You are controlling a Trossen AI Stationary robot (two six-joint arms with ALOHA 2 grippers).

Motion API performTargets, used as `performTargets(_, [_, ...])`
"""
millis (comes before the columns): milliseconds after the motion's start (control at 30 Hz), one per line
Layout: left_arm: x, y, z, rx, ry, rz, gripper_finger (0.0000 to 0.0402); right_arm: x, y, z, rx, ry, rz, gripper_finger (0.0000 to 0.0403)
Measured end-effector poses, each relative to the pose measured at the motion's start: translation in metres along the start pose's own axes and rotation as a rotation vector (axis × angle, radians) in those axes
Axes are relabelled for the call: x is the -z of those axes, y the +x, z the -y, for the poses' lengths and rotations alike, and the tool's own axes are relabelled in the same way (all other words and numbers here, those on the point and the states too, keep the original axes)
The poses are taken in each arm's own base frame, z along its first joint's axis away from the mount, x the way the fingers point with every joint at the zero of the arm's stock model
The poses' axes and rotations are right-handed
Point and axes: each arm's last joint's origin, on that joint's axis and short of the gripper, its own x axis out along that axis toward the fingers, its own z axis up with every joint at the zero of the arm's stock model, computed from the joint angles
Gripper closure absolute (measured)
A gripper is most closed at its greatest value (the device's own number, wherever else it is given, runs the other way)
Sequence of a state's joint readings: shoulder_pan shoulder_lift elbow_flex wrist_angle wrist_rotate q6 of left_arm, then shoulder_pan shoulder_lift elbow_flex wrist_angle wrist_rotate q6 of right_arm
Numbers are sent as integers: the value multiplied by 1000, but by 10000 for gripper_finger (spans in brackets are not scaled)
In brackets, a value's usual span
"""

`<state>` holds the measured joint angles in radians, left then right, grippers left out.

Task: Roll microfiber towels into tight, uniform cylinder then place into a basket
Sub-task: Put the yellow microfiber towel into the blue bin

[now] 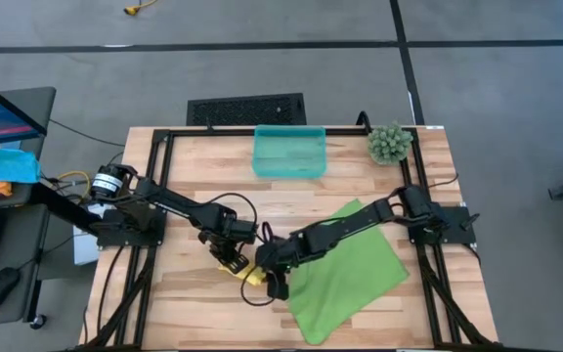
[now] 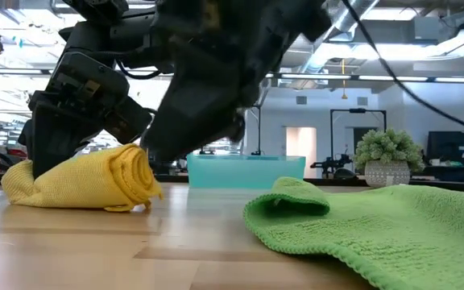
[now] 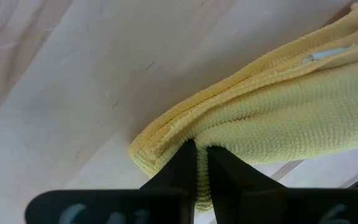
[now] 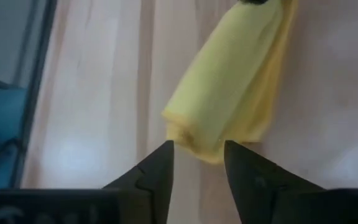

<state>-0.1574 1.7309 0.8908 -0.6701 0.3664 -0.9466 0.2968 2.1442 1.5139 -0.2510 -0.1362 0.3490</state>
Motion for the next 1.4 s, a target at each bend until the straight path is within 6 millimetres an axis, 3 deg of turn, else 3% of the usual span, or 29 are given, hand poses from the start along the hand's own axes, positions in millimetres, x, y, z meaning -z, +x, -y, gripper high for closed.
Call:
performTargets(167, [0, 0, 0, 0, 1, 0, 385, 8, -25, -23, 142, -150, -47, 244])
performTargets(333, [0, 0, 0, 0, 18, 0, 385, 35, -24, -37, 344, -285, -91, 260])
performTargets(567, [0, 0, 0, 3, 19, -3, 385, 76, -14, -9, 513, -206, -185, 284])
performTargets(733, [0, 0, 0, 7, 19, -10, 385, 70, -20, -1, 504, -157, -125, 297])
performTargets(1067, [0, 1, 0, 11, 22, -15, 385, 26, -60, -33, 245, -106, 222, 306])
performTargets(1233, [0, 1, 0, 12, 23, -15, 385, 18, -60, -34, 91, -20, 252, 306])
performTargets(1400, [0, 1, 0, 12, 26, -15, 385, 17, -57, -21, 111, 24, 230, 302])
